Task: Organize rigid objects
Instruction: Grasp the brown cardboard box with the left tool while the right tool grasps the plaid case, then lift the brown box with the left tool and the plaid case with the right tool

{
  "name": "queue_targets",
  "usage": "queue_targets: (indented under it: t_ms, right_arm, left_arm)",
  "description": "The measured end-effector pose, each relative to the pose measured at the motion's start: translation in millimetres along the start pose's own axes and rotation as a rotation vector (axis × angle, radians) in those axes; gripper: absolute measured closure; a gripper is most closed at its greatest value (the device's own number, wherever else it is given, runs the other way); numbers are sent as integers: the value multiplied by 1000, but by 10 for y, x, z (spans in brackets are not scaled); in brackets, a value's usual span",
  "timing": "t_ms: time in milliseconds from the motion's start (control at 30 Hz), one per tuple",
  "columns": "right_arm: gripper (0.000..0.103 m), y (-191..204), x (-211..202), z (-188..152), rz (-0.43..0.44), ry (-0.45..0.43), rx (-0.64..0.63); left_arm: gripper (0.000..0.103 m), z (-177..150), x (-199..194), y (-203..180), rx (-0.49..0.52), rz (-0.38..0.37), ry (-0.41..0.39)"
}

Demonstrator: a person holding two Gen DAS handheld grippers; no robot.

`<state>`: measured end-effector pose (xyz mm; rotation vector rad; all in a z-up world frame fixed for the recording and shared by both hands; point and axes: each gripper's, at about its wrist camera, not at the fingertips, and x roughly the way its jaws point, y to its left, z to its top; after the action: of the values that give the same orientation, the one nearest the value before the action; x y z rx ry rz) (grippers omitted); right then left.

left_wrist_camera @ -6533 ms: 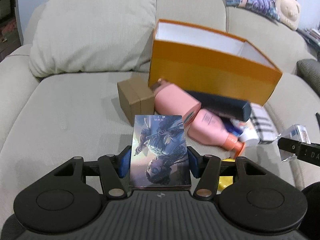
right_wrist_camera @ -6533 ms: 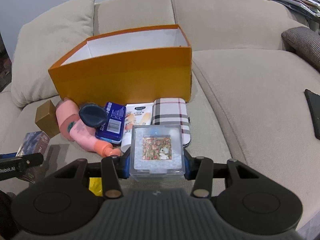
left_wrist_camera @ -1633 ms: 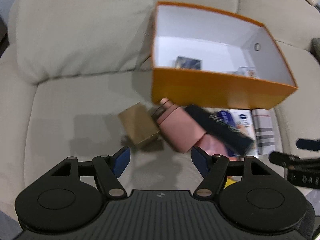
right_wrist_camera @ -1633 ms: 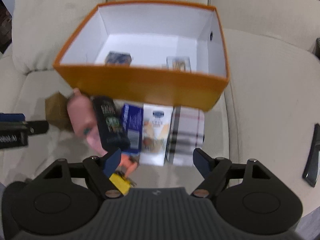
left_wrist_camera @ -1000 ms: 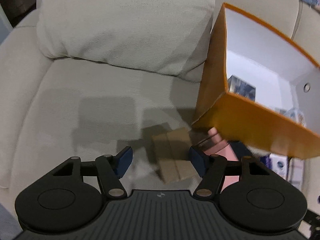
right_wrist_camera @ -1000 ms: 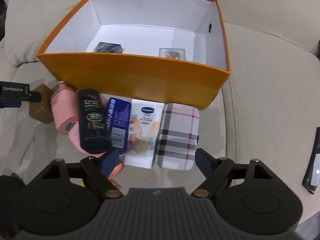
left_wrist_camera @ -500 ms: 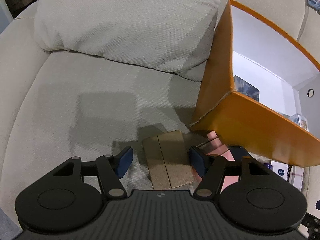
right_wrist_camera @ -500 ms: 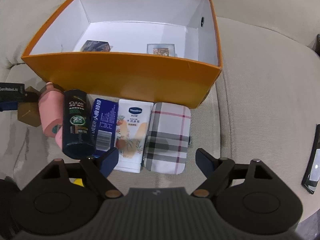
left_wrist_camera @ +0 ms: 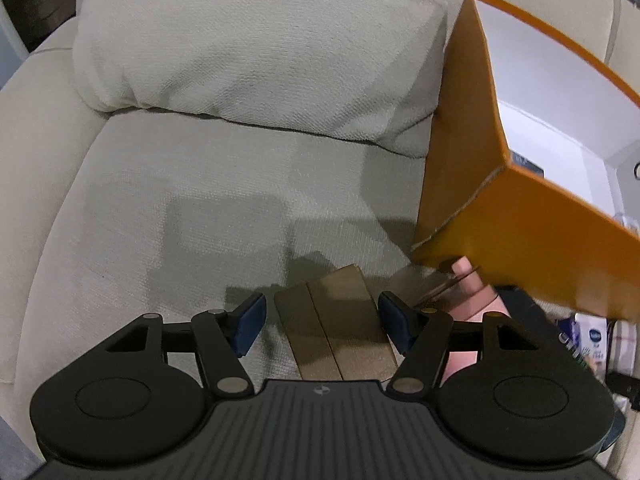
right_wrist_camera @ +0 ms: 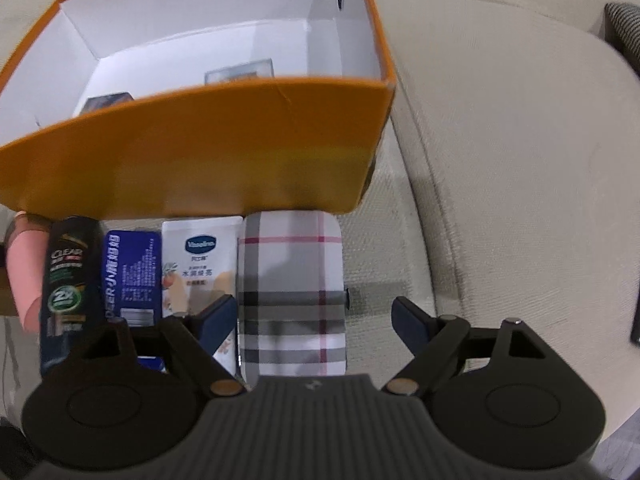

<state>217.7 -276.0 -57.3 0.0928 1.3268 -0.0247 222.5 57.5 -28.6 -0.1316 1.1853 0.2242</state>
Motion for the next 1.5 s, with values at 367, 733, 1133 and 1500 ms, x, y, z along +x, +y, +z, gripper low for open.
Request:
queue_targets:
  t_ms: [367, 733, 1133, 1500]
  right_arm:
    - [14, -92, 125, 82, 38, 31, -9]
    - [32, 263, 180, -2, -36, -14, -45]
    - [34, 55, 111, -172, 20, -23, -32]
    - [34, -58, -96, -262, 39, -43, -33]
  left_arm:
    - [25, -48, 67, 31, 33, 34, 4]
    - [45, -82, 198, 102, 28, 19, 45]
    - [49, -138, 192, 133, 37, -20, 51]
    - [49, -216, -104, 64, 71, -24, 12]
